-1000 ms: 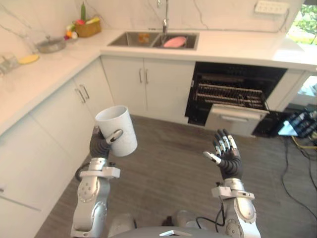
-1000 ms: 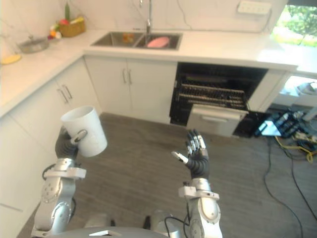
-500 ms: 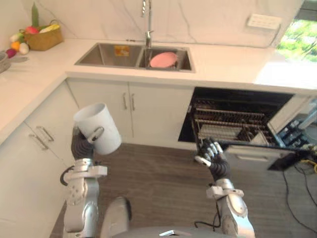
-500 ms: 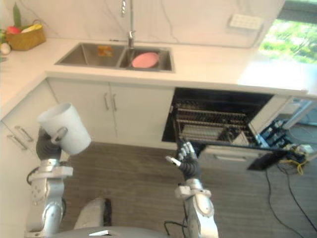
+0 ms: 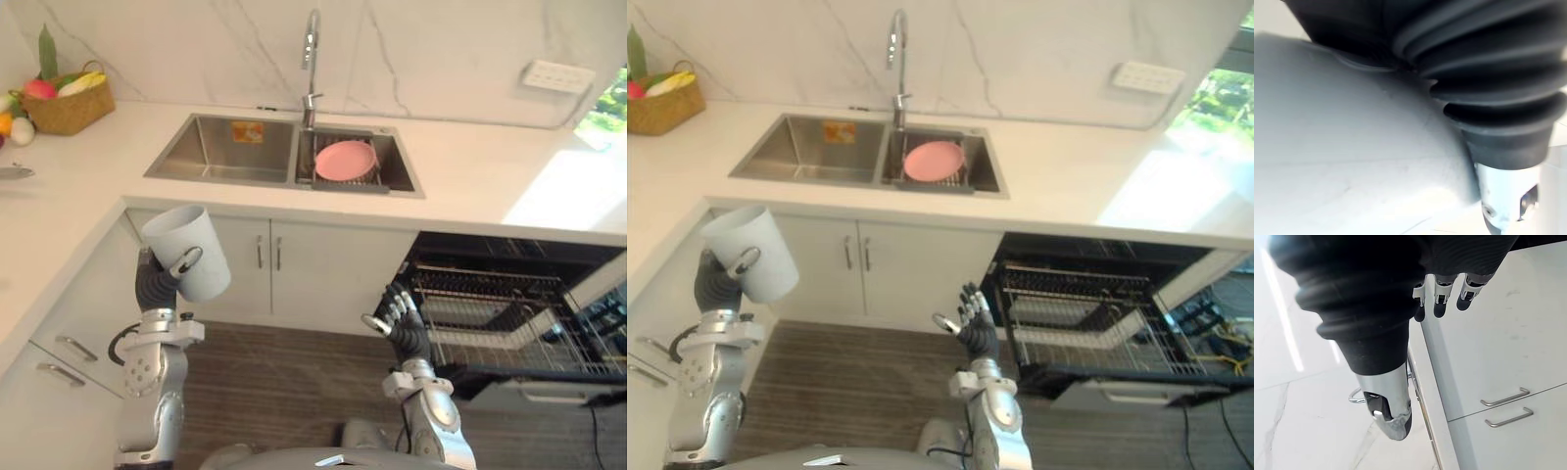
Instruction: Walk over to the sink, pick up the cup, carry it to the dishwasher, place the cup inside the dishwasher, then close the dishwasher door
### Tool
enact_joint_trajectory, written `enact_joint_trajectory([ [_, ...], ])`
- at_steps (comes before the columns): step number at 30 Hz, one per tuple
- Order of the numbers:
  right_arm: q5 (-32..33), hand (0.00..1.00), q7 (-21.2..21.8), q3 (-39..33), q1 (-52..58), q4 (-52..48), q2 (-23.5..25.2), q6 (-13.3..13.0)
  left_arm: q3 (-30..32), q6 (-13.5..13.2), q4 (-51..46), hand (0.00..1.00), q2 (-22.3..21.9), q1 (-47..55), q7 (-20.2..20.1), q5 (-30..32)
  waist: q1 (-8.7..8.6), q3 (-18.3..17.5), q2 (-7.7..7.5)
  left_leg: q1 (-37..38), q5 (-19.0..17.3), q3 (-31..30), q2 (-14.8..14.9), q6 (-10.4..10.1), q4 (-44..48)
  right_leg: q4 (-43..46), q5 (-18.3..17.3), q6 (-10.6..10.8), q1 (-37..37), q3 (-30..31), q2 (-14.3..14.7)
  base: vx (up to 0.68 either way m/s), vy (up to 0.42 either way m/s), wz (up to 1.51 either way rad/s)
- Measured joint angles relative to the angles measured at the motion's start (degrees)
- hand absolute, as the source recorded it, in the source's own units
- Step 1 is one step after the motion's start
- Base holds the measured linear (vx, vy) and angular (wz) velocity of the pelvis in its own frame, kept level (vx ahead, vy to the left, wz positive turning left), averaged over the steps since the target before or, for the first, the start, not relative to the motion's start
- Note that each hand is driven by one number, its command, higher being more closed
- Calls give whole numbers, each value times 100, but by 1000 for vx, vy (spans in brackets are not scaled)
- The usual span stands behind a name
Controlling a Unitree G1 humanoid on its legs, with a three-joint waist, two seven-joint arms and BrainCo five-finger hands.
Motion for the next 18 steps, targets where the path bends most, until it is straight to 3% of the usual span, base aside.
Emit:
enact_joint_trajectory([
  [2,22,0,-7,-94,-67,-269,-67,-89,-173,-2,-222,100,-99,263,-88,96,80,-31,290,96,-98,-29,308,-166,-21,-423,40,-95,255,-149,306,363,-99,2],
  [3,44,0,-9,-101,-92,-293,-85,-122,-171,-2,-275,100,-118,276,-106,99,96,-36,328,98,-99,-24,354,-180,-70,-515,59,-124,271,-154,374,252,-75,-7],
  [6,78,0,-78,-262,-322,-294,-111,-184,-46,-10,-380,100,-215,165,-204,84,103,-11,376,372,-85,-1,465,-219,-327,-807,90,-169,515,-137,577,197,-60,-17],
  [11,80,0,-268,-503,-226,-720,-26,-242,153,-185,-450,100,-210,-41,-309,-85,43,85,410,604,-85,56,442,-220,-446,-763,15,-163,589,-64,595,26,-3,-18],
  [15,109,0,-320,-638,-232,-1217,38,-486,202,-418,-458,100,-160,-139,-71,-260,-23,166,481,654,-305,281,504,-322,-352,-60,-397,-229,315,43,566,-76,-43,-26],
  [17,242,0,-409,-647,-241,-1488,13,-636,214,-616,-471,100,-176,-77,154,-320,10,183,638,816,-585,624,771,-648,41,781,-925,-358,293,-36,691,23,-100,-59],
  [18,261,0,-440,-657,-264,-1615,36,-727,198,-680,-530,100,-96,-109,219,-322,-40,211,508,580,-656,619,835,-655,928,906,-1282,-384,370,-7,690,138,-191,-33],
])
